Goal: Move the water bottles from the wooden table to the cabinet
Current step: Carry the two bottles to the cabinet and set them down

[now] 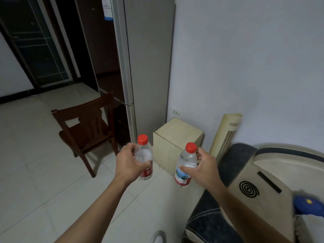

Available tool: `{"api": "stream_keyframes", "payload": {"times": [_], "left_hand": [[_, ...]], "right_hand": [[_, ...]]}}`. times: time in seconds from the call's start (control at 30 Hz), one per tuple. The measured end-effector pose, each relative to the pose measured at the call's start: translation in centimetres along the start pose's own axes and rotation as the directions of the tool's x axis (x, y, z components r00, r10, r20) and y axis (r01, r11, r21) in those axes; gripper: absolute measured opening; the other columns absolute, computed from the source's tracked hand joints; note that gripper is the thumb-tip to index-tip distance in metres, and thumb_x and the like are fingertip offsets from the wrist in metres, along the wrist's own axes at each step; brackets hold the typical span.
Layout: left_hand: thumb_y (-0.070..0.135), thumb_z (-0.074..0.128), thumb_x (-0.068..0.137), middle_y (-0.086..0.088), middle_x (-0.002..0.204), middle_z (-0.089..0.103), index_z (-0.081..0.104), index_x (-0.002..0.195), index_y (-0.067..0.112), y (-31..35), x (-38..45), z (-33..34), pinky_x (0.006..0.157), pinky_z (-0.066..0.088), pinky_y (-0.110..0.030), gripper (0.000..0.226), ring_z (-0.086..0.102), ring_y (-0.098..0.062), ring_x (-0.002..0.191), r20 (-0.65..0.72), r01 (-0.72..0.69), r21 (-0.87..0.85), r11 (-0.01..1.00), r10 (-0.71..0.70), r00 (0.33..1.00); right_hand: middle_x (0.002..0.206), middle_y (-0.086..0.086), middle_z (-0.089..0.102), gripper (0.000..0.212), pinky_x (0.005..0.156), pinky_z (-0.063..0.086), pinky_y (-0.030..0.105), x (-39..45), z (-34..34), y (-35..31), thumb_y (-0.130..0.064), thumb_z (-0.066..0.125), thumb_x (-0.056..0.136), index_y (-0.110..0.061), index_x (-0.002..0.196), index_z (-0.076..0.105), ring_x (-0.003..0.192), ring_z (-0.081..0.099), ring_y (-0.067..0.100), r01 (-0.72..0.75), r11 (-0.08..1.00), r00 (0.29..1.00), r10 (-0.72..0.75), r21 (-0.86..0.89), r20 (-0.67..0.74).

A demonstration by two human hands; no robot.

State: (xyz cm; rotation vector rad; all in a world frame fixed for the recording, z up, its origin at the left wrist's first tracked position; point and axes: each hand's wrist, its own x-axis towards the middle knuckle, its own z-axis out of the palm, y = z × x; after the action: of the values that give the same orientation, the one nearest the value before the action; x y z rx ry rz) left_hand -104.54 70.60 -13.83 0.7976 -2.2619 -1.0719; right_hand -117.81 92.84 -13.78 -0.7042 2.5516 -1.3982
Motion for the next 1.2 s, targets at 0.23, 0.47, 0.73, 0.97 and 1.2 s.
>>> {"api": "stream_keyframes", "payload": {"times": [0.23, 0.47, 0.73, 0.97, 1.2], "left_hand": [[0.034, 0.09, 0.056, 0.005, 0.095, 0.063, 0.058, 0.1, 0.022, -0.1, 13.3, 1.9, 0.065, 0.051, -0.026, 0.055, 0.062, -0.012, 0.081, 0.068, -0.019, 0.048, 0.999, 0.016, 0.998], [0.03, 0.089, 0.059, 0.004, 0.098, 0.064, 0.059, 0.1, 0.024, 0.1, 25.1, 4.3, 0.057, 0.055, -0.031, 0.051, 0.066, -0.02, 0.078, 0.108, -0.055, 0.005, 0.998, 0.054, 0.993], [0.022, 0.092, 0.057, 0.006, 0.093, 0.066, 0.06, 0.096, 0.023, -1.8, 35.8, 10.8, 0.066, 0.048, -0.021, 0.051, 0.064, -0.011, 0.084, 0.23, -0.042, -0.092, 0.995, 0.062, 0.971], [0.047, 0.079, 0.041, -0.001, 0.086, 0.065, 0.052, 0.081, 0.027, -4.3, 47.4, 16.3, 0.067, 0.054, -0.042, 0.053, 0.063, -0.021, 0.078, 0.372, -0.042, -0.191, 0.981, 0.112, 0.921], [0.018, 0.091, 0.053, 0.006, 0.082, 0.056, 0.048, 0.084, 0.023, -4.5, 56.0, 19.9, 0.056, 0.036, -0.015, 0.053, 0.052, -0.007, 0.068, 0.441, -0.101, -0.187, 0.977, 0.175, 0.88]], "right_hand": [[0.094, -0.013, 0.069, 0.049, 0.075, 0.059, 0.031, 13.2, 3.6, -0.5, -0.031, 0.089, 0.059, -0.032, 0.098, 0.06, 0.087, 0.067, 0.009, 0.021, 0.996, 0.999, -0.016, 0.085, -0.051], [0.099, -0.01, 0.067, 0.053, 0.08, 0.059, 0.034, 23.5, 4.5, -0.7, -0.036, 0.089, 0.062, -0.028, 0.106, 0.06, 0.09, 0.065, 0.011, -0.007, 0.998, 0.994, 0.015, 0.067, -0.108], [0.102, -0.004, 0.068, 0.058, 0.076, 0.057, 0.028, 32.1, 5.7, 1.4, -0.029, 0.091, 0.062, -0.019, 0.111, 0.06, 0.088, 0.065, 0.009, -0.039, 0.996, 0.974, 0.019, -0.081, -0.226], [0.097, -0.008, 0.067, 0.056, 0.076, 0.06, 0.038, 39.6, 6.7, 1.8, -0.045, 0.086, 0.058, -0.033, 0.103, 0.054, 0.089, 0.066, 0.011, -0.156, 0.977, 0.933, 0.096, -0.148, -0.347], [0.098, -0.01, 0.069, 0.052, 0.08, 0.058, 0.038, 44.5, 7.4, 2.3, -0.036, 0.089, 0.063, -0.027, 0.106, 0.061, 0.091, 0.066, 0.009, -0.24, 0.966, 0.888, 0.179, -0.096, -0.423]]}}
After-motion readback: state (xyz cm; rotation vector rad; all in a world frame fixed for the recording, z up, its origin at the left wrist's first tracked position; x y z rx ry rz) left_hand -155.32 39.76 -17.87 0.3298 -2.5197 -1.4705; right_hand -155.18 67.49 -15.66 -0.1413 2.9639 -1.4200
